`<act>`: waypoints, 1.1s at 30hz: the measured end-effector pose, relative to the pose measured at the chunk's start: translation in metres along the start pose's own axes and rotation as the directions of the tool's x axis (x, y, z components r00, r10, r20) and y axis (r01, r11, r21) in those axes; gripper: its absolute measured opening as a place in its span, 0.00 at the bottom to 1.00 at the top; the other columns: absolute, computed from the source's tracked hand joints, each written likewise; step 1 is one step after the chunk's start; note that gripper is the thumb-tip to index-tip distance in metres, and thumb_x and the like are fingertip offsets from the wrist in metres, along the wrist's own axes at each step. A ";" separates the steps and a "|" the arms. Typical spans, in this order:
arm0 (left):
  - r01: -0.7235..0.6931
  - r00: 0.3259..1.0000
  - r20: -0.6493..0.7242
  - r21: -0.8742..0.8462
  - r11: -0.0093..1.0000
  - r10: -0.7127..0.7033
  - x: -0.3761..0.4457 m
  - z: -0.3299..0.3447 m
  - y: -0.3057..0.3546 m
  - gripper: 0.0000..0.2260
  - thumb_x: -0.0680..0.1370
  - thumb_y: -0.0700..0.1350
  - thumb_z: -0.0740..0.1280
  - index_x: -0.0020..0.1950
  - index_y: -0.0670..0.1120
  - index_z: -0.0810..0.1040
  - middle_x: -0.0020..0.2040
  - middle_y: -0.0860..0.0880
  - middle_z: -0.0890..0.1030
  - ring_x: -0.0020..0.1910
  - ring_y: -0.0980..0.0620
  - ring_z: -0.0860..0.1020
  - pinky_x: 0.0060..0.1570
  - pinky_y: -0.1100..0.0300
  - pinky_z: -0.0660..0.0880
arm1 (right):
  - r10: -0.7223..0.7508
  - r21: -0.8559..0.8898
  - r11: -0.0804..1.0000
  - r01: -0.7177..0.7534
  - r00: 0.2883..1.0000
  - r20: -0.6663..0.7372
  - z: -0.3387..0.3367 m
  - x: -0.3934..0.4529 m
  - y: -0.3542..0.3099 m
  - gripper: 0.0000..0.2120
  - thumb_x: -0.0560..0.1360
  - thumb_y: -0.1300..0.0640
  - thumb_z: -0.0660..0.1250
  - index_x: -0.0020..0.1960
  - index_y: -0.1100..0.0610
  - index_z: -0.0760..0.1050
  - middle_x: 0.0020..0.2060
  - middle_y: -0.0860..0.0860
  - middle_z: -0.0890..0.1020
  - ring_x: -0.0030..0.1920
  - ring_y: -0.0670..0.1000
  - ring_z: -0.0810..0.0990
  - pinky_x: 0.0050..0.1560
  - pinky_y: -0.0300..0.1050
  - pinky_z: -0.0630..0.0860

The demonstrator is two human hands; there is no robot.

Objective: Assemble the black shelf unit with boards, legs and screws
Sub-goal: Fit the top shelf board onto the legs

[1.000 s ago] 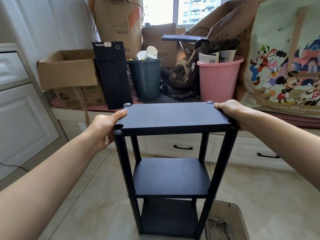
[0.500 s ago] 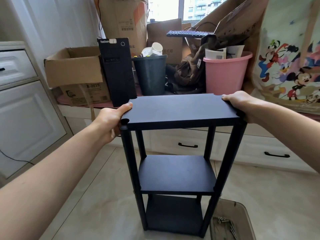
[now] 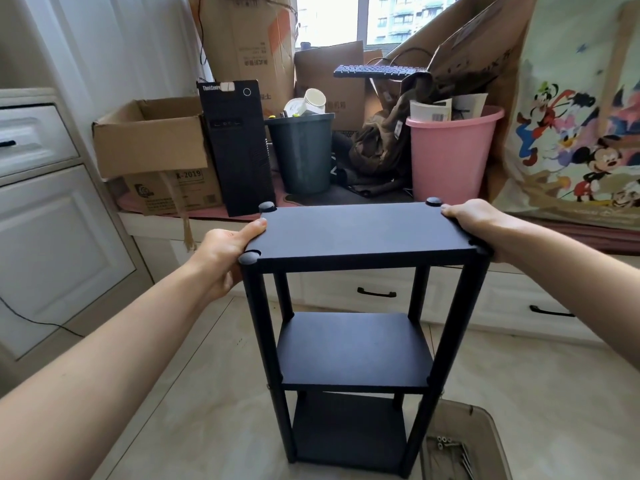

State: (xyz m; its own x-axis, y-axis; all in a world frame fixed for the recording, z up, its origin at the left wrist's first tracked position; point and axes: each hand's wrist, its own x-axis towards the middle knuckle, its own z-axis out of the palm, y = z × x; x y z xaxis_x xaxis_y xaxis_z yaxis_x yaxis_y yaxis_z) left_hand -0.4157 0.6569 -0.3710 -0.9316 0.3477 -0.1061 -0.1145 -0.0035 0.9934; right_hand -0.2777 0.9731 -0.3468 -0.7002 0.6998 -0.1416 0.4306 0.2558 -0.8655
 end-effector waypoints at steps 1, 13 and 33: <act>0.003 1.000 0.009 0.005 1.000 -0.003 -0.001 0.000 0.001 0.16 0.80 0.48 0.70 0.48 0.33 0.80 0.37 0.43 0.86 0.35 0.47 0.85 0.45 0.53 0.83 | -0.002 -0.005 1.000 0.002 1.000 0.000 0.000 -0.001 0.000 0.14 0.82 0.50 0.60 0.42 0.58 0.71 0.36 0.53 0.73 0.30 0.50 0.71 0.28 0.40 0.66; 0.008 1.000 -0.003 0.025 1.000 -0.008 0.001 0.005 0.002 0.12 0.81 0.47 0.69 0.48 0.37 0.79 0.34 0.47 0.85 0.35 0.49 0.85 0.48 0.50 0.82 | -0.022 -0.061 0.998 0.020 1.000 -0.021 0.001 0.002 0.002 0.14 0.83 0.48 0.58 0.42 0.56 0.69 0.38 0.52 0.73 0.32 0.49 0.71 0.22 0.34 0.66; 0.073 0.996 0.056 -0.013 0.997 -0.072 0.012 -0.006 -0.026 0.15 0.80 0.50 0.70 0.46 0.37 0.81 0.33 0.47 0.81 0.30 0.52 0.80 0.30 0.62 0.78 | -0.002 0.210 0.978 -0.010 0.998 0.059 0.006 0.004 0.019 0.15 0.82 0.53 0.62 0.41 0.61 0.75 0.31 0.51 0.80 0.19 0.43 0.77 0.19 0.31 0.68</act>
State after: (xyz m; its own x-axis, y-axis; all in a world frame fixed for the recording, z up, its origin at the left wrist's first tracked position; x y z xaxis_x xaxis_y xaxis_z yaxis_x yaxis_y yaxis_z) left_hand -0.4257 0.6553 -0.3988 -0.9003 0.3986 -0.1747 -0.1866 0.0092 0.9824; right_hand -0.2757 0.9765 -0.3663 -0.7334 0.6589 -0.1674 0.3086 0.1032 -0.9456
